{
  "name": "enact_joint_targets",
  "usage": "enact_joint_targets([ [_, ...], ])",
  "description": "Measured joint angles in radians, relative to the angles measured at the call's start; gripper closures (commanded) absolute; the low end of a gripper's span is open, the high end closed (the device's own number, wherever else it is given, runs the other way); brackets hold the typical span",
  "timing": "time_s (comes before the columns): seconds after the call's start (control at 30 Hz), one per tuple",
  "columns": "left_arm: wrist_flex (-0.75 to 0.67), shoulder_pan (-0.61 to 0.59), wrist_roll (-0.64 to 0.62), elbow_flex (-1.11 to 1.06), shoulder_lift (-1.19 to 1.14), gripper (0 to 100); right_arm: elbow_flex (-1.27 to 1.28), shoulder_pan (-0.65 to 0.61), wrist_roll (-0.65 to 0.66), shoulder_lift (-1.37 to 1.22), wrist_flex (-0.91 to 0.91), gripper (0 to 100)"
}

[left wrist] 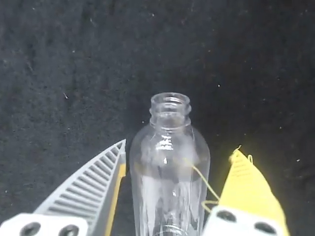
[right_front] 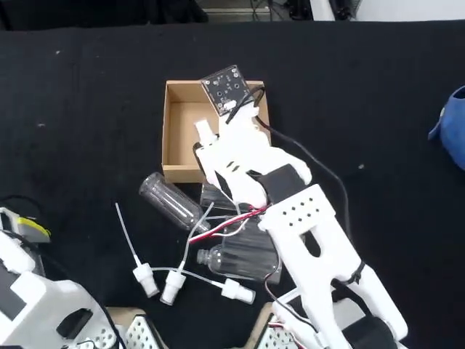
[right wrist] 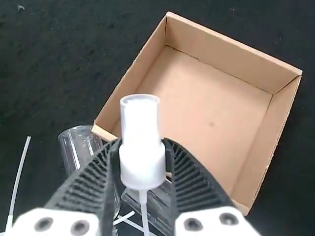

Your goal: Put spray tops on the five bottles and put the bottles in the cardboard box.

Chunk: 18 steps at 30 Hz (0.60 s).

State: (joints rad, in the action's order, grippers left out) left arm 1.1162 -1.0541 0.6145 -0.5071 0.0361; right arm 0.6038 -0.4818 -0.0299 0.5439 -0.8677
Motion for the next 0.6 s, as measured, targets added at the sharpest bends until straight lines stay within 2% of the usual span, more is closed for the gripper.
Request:
enact_joint_targets([
  [0.1,0.002,0.000,0.009,0.000,0.000,98,0.000,0.000,0.000,0.000,0.000,98.9],
  [0.17,0.002,0.000,0.015,0.000,0.000,95,0.000,0.000,0.000,0.000,0.000,98.9],
  [0.33,0.000,0.002,0.077,-0.006,0.000,97,0.000,0.000,0.000,0.000,0.000,98.9],
  [0.6,0.037,0.002,0.089,0.032,0.000,97,0.000,0.000,0.000,0.000,0.000,98.9],
])
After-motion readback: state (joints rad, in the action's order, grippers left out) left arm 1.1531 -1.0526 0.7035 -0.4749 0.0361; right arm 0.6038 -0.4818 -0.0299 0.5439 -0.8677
